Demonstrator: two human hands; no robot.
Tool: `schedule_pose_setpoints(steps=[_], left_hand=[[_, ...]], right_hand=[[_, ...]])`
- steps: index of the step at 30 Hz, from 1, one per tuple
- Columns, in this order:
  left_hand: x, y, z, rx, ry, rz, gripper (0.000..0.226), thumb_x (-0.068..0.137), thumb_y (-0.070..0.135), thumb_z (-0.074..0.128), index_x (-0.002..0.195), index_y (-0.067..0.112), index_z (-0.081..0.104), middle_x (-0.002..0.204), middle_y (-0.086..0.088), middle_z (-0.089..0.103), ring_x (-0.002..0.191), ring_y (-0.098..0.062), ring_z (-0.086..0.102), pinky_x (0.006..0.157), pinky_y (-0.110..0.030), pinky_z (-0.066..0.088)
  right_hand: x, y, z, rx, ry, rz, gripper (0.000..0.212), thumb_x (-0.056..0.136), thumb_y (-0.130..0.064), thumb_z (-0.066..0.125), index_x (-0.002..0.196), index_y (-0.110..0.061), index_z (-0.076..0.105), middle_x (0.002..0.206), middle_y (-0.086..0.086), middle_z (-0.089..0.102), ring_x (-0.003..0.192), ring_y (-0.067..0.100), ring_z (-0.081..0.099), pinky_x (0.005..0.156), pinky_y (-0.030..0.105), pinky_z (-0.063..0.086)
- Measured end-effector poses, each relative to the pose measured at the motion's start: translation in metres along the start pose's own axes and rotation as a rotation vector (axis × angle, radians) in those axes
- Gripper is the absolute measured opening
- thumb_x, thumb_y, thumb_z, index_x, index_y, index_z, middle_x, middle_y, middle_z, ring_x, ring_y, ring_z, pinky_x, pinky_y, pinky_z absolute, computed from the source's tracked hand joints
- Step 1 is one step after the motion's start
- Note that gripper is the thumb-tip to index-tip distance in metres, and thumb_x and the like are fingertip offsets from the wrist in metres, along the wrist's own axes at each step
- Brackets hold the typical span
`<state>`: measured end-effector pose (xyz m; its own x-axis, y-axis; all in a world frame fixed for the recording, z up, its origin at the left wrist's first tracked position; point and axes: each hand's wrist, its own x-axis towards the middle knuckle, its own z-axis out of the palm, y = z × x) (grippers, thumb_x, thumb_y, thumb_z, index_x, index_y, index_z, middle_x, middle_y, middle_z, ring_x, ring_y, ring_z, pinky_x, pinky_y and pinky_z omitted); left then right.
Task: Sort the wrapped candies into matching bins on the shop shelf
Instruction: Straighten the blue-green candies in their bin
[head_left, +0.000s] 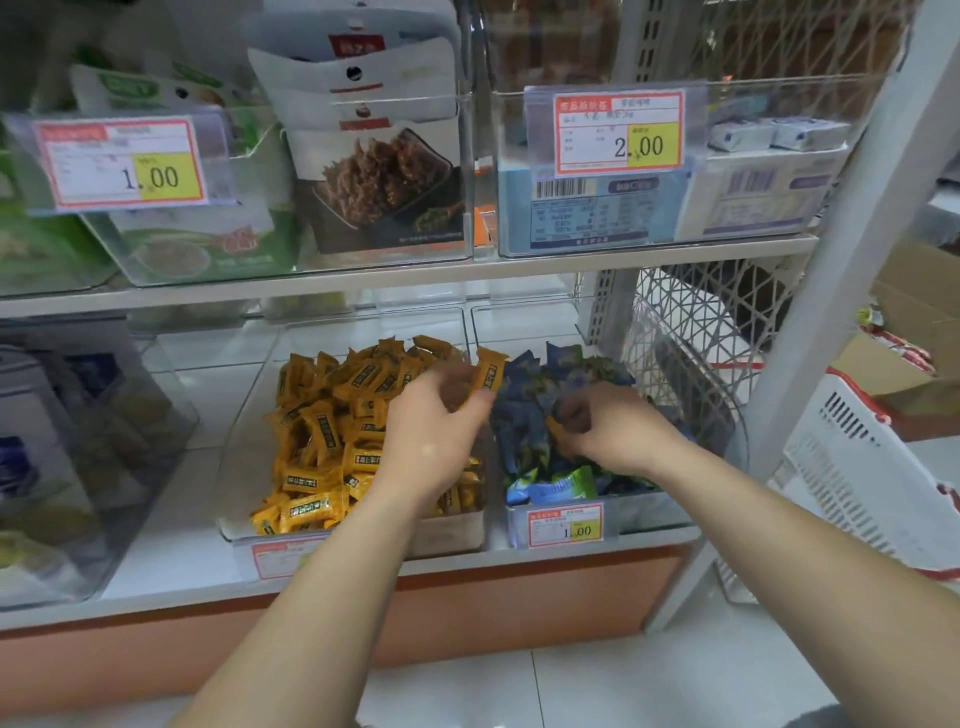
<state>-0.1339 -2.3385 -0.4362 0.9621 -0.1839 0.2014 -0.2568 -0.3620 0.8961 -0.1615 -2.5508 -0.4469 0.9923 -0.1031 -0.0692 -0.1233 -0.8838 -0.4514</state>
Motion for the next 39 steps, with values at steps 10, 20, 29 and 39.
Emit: schedule_pose_setpoints(steps=[10, 20, 29, 39], left_hand=[[-0.015, 0.018, 0.011, -0.51, -0.071, -0.212, 0.026, 0.097, 0.016, 0.062, 0.122, 0.016, 0.053, 0.091, -0.006, 0.077, 0.072, -0.021, 0.074, 0.06, -0.024, 0.058], [-0.015, 0.023, 0.012, -0.591, -0.04, -0.244, 0.017, 0.096, 0.031, 0.063, 0.109, 0.021, 0.065, 0.094, -0.003, 0.076, 0.084, -0.02, 0.075, 0.063, -0.027, 0.058], [0.005, -0.005, -0.035, 0.387, 0.114, -0.016, 0.068, 0.083, 0.052, 0.072, 0.14, 0.02, 0.052, 0.122, 0.0, 0.065, 0.106, -0.017, 0.06, 0.082, -0.028, 0.046], [0.002, 0.014, -0.017, 0.669, 0.001, 0.268, 0.047, 0.091, 0.052, 0.059, 0.129, 0.024, 0.059, 0.108, 0.002, 0.068, 0.101, -0.018, 0.061, 0.086, -0.034, 0.052]], right_hand=[[-0.03, -0.027, -0.01, 1.138, 0.191, -0.046, 0.02, 0.089, 0.005, 0.069, 0.105, -0.007, 0.067, 0.086, 0.007, 0.076, 0.073, 0.018, 0.074, 0.066, 0.024, 0.059], [-0.034, -0.046, 0.009, 1.087, 0.159, -0.162, 0.017, 0.089, -0.001, 0.071, 0.099, -0.014, 0.071, 0.097, 0.011, 0.075, 0.087, 0.02, 0.073, 0.072, 0.029, 0.059], [-0.016, -0.015, -0.001, 0.486, 0.307, -0.136, 0.007, 0.088, -0.021, 0.074, 0.094, -0.019, 0.075, 0.092, -0.005, 0.073, 0.088, 0.011, 0.067, 0.08, 0.027, 0.053], [0.004, 0.031, -0.015, -0.253, 0.068, 0.046, 0.046, 0.09, -0.058, 0.055, 0.125, -0.03, 0.061, 0.122, 0.004, 0.064, 0.105, 0.028, 0.063, 0.086, 0.04, 0.055]])
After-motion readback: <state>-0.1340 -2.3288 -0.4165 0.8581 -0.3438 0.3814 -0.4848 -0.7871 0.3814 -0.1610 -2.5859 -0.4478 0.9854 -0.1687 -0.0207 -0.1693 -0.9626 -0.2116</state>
